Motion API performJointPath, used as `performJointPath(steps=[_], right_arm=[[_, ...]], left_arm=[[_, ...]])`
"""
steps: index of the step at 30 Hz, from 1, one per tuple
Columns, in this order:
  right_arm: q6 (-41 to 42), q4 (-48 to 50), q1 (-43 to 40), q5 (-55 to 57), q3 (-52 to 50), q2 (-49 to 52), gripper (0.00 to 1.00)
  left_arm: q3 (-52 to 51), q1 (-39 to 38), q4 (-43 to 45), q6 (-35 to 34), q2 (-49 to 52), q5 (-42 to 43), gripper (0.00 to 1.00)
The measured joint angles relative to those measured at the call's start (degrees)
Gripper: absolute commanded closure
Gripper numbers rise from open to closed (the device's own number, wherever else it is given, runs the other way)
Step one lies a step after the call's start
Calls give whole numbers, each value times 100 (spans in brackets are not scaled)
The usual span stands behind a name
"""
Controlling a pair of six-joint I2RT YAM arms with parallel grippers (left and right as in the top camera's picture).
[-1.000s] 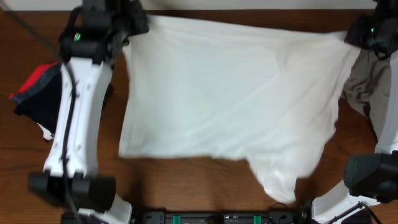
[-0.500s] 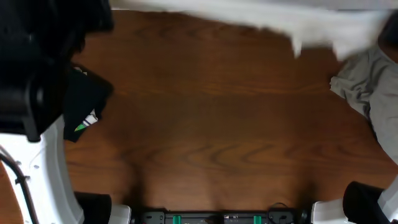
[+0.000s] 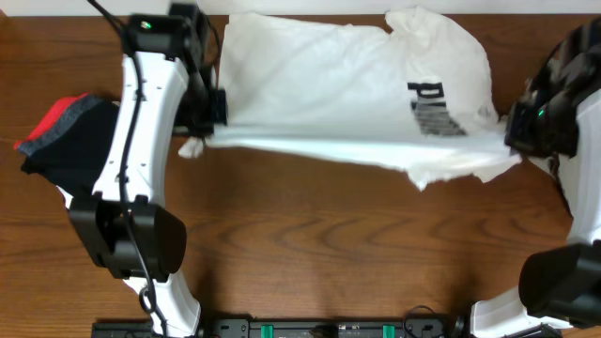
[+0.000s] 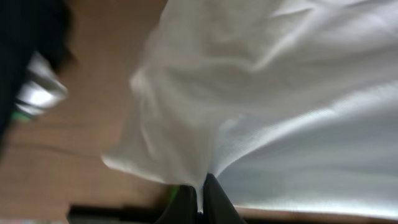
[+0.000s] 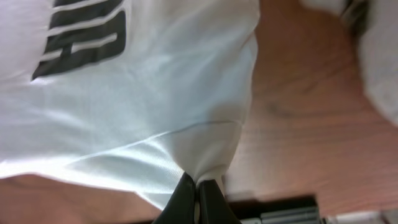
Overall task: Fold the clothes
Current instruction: 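Lower the shirt flat with both grippers near the far edge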
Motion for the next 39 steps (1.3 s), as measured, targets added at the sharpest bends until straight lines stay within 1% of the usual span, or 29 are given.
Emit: performJointPath(steps=[3, 8, 12, 16, 20, 22, 23, 25, 30, 39], right_arm=[[-50, 107, 0, 2, -737, 0, 99], [-92, 192, 0, 24, -1617, 0, 99], [-107, 275, 0, 39, -2164, 0, 99], [-109, 356, 0, 17, -2435, 0, 99], [-111, 531, 0, 0, -2457, 0, 99], [-111, 785, 0, -2, -2459, 0, 99], [-111, 800, 0, -2, -2459, 0, 99], [-114, 1056, 0, -4, -2461, 0, 99], [-105, 1904, 0, -31, -2465, -2, 99], [-85, 3381, 0, -227, -2472, -2, 99]], left_arm=[[-584, 0, 13, -9, 0, 133, 94], [-1320, 0, 2, -11, -7, 177, 94], [-1770, 0, -55, -11, -35, 195, 94], [-2264, 0, 57, -11, -179, 219, 94], [-2494, 0, 444, -13, -433, 238, 94], [-2507, 0, 876, -13, -616, 240, 94], [-2507, 0, 905, -13, -632, 243, 94], [-2516, 0, 1241, -15, -730, 254, 94], [-2518, 0, 2118, -92, -778, 234, 94], [-2520, 0, 3386, -455, -778, -166, 94]])
